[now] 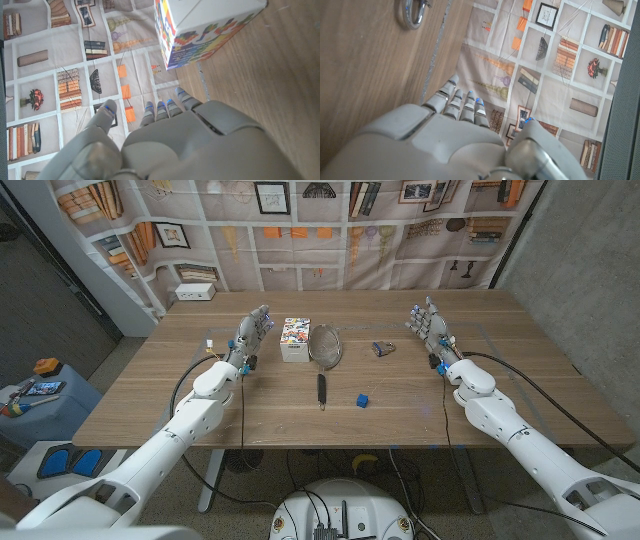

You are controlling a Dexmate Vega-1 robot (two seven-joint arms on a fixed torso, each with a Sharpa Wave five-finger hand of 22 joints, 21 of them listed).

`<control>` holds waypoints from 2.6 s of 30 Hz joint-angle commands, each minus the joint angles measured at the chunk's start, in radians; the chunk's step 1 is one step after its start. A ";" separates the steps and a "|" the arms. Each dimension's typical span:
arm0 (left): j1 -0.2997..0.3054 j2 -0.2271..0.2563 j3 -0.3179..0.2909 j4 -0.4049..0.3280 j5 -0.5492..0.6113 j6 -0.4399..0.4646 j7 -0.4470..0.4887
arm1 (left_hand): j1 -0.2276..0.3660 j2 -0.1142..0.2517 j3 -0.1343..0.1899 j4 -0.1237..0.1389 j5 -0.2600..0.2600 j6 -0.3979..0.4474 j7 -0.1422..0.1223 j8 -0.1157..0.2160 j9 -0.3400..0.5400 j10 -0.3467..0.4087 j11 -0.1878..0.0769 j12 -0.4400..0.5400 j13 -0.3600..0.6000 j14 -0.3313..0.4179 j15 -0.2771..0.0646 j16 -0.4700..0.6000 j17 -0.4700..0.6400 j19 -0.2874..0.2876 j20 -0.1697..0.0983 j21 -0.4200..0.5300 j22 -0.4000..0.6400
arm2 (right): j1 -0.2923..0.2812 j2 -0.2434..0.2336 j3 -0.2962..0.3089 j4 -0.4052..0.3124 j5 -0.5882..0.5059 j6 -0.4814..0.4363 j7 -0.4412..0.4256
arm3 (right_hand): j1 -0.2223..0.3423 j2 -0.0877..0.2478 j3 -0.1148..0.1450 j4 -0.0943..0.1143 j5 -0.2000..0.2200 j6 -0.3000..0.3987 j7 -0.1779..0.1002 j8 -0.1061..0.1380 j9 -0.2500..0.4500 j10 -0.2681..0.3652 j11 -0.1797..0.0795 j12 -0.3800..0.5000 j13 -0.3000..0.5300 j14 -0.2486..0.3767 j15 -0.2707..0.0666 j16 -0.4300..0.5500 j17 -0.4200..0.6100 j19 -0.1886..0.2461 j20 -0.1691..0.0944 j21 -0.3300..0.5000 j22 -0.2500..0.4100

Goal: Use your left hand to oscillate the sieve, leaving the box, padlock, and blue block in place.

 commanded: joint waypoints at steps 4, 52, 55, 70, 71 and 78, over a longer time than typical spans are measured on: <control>0.088 0.075 -0.017 -0.190 0.009 0.093 0.085 | 0.018 0.040 0.009 -0.018 0.003 0.006 0.004 0.007 0.001 0.000 0.000 0.006 0.004 0.000 -0.001 0.004 0.005 0.007 -0.001 0.004 0.002 | -0.029 -0.013 0.007 -0.023 -0.010 0.026 -0.003 | 0.007 0.003 0.003 0.002 0.004 0.007 -0.003 0.006 0.003 0.006 -0.001 0.005 0.005 0.010 -0.001 0.004 0.001 0.005 -0.005 0.002 0.001; 0.265 0.358 -0.199 -0.859 -0.264 0.820 0.511 | 0.220 -0.032 0.065 -0.198 -0.003 0.132 0.016 0.039 0.004 0.146 -0.023 0.027 0.007 0.128 -0.005 0.016 0.006 0.093 0.032 0.005 0.001 | -0.020 -0.022 0.006 0.013 -0.056 0.096 0.009 | 0.015 0.012 0.018 -0.019 0.004 0.014 -0.009 0.010 0.002 0.012 -0.003 0.010 0.000 0.020 -0.012 0.008 -0.029 -0.026 -0.022 -0.019 0.001; 0.254 0.378 -0.197 -0.891 -0.278 0.874 0.536 | 0.238 -0.033 0.070 -0.198 -0.002 0.140 0.022 0.039 0.004 0.155 -0.017 0.027 0.007 0.141 -0.002 0.017 0.006 0.104 0.032 0.007 0.001 | -0.012 -0.020 0.005 0.032 -0.054 0.101 0.020 | 0.016 0.013 0.020 -0.021 0.004 0.013 -0.009 0.010 0.002 0.014 -0.004 0.010 0.000 0.029 -0.006 0.010 -0.032 -0.032 -0.023 -0.021 0.001; 0.124 0.372 -0.153 -0.961 -0.409 1.143 0.699 | 0.312 -0.063 0.072 -0.196 -0.004 0.189 0.021 0.043 0.005 0.235 -0.028 0.036 0.008 0.129 0.036 0.003 0.007 0.032 0.053 -0.011 0.002 | 0.007 -0.001 0.003 0.102 -0.050 0.146 0.051 | 0.013 0.016 0.023 -0.024 0.002 0.009 -0.009 0.008 0.001 0.010 -0.006 0.008 -0.002 0.026 -0.012 0.008 -0.042 -0.053 -0.029 -0.024 0.000; 0.114 0.368 -0.149 -0.966 -0.416 1.162 0.719 | 0.317 -0.065 0.072 -0.196 -0.004 0.194 0.022 0.044 0.005 0.244 -0.031 0.038 0.008 0.130 0.037 0.004 0.007 0.031 0.055 -0.010 0.002 | 0.007 0.000 0.004 0.104 -0.048 0.148 0.052 | 0.013 0.016 0.023 -0.024 0.002 0.009 -0.009 0.008 0.001 0.010 -0.005 0.008 -0.002 0.026 -0.012 0.008 -0.042 -0.053 -0.029 -0.024 0.000; 0.064 0.334 -0.130 -0.999 -0.488 1.285 0.856 | 0.339 -0.082 0.068 -0.196 -0.004 0.226 0.022 0.051 0.005 0.281 -0.038 0.042 0.008 0.138 0.043 0.007 0.007 0.021 0.063 -0.008 0.002 | 0.009 0.001 0.007 0.122 -0.044 0.163 0.063 | 0.012 0.018 0.025 -0.025 0.002 0.009 -0.009 0.008 0.001 0.010 -0.005 0.008 -0.002 0.026 -0.014 0.008 -0.046 -0.054 -0.031 -0.022 0.000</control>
